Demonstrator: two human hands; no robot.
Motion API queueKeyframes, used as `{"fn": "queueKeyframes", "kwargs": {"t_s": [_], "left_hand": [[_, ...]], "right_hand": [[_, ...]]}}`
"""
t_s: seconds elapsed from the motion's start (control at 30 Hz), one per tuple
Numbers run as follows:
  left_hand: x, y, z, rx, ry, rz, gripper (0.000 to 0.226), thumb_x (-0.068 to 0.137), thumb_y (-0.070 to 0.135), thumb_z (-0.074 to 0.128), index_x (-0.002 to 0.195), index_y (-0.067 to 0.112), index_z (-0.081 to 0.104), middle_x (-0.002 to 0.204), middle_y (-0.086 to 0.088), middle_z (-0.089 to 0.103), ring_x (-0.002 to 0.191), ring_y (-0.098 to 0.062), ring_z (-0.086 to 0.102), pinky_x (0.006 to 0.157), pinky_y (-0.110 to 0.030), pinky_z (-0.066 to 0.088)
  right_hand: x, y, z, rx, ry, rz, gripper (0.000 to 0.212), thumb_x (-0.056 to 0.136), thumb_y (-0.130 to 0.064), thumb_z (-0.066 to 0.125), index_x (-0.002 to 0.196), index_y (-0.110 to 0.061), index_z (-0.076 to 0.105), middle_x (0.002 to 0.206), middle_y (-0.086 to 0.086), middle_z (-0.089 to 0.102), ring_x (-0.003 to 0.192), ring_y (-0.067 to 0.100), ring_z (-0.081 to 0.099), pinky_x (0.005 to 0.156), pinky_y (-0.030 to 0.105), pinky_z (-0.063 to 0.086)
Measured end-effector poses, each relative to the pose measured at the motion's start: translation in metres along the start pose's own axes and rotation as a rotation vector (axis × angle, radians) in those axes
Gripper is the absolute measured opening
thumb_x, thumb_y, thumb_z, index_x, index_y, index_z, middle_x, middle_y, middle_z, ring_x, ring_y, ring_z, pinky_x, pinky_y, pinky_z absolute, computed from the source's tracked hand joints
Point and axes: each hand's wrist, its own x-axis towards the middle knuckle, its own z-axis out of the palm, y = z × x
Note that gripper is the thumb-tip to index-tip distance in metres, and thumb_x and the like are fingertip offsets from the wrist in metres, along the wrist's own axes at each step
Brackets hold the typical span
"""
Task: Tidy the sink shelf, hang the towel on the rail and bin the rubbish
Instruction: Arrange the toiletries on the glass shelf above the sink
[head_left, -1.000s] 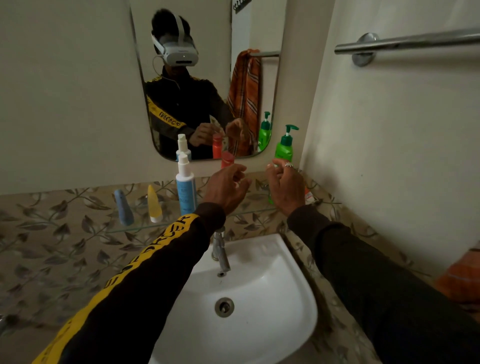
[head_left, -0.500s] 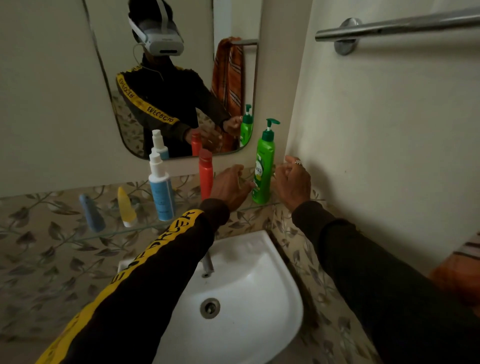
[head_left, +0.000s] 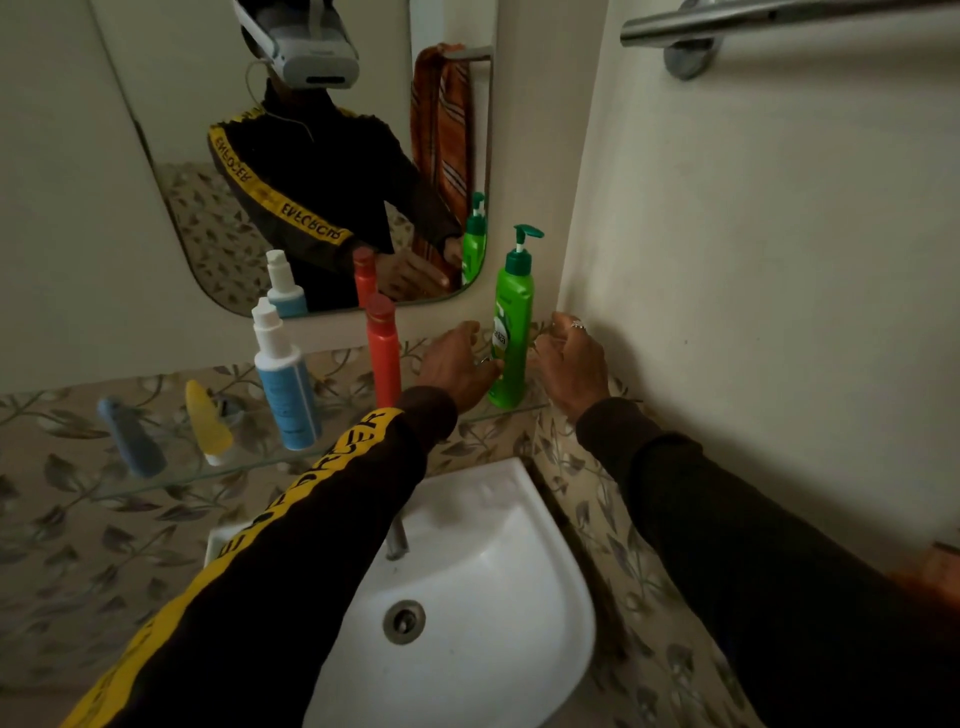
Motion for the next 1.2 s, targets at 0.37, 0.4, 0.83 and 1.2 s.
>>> {"fn": "queueKeyframes", "kwargs": {"t_s": [0.37, 0.4, 0.83, 1.2], "left_hand": [[0.012, -0.012, 0.014, -0.097, -0.074, -0.034, 0.077, 0.076, 0.032, 0.08, 0.141, 0.013, 0.043, 0.137, -0.009, 0.056, 0.12, -0.026, 0.057, 0.098, -0.035, 0.048], [0.013, -0.012, 0.016, -0.116, -0.08, -0.028, 0.077, 0.076, 0.031, 0.081, 0.141, 0.013, 0.043, 0.136, -0.008, 0.057, 0.12, -0.026, 0.058, 0.098, -0.035, 0.048], [0.018, -0.01, 0.023, -0.273, -0.097, -0.007, 0.073, 0.075, 0.021, 0.082, 0.138, 0.018, 0.045, 0.13, -0.005, 0.062, 0.111, -0.021, 0.062, 0.093, -0.039, 0.054], [0.017, -0.007, 0.023, -0.347, -0.077, -0.039, 0.069, 0.078, 0.006, 0.077, 0.138, 0.018, 0.047, 0.127, -0.007, 0.063, 0.099, -0.019, 0.067, 0.087, -0.041, 0.058]], "right_hand": [[0.01, 0.011, 0.013, 0.091, -0.071, -0.007, 0.056, 0.093, -0.038, 0.058, 0.142, -0.01, 0.054, 0.13, 0.012, 0.067, 0.112, 0.025, 0.066, 0.1, 0.044, 0.053], [0.01, 0.01, 0.013, 0.092, -0.079, -0.009, 0.058, 0.092, -0.039, 0.058, 0.142, -0.01, 0.054, 0.13, 0.012, 0.066, 0.113, 0.025, 0.066, 0.099, 0.046, 0.053], [0.015, 0.012, 0.019, 0.11, -0.103, -0.084, 0.043, 0.089, -0.042, 0.061, 0.128, -0.024, 0.064, 0.108, -0.004, 0.073, 0.084, 0.001, 0.065, 0.074, 0.022, 0.053], [0.015, 0.011, 0.022, 0.177, -0.071, -0.094, 0.038, 0.09, -0.037, 0.065, 0.125, -0.021, 0.067, 0.098, -0.008, 0.069, 0.078, -0.011, 0.06, 0.064, 0.005, 0.045]]}}
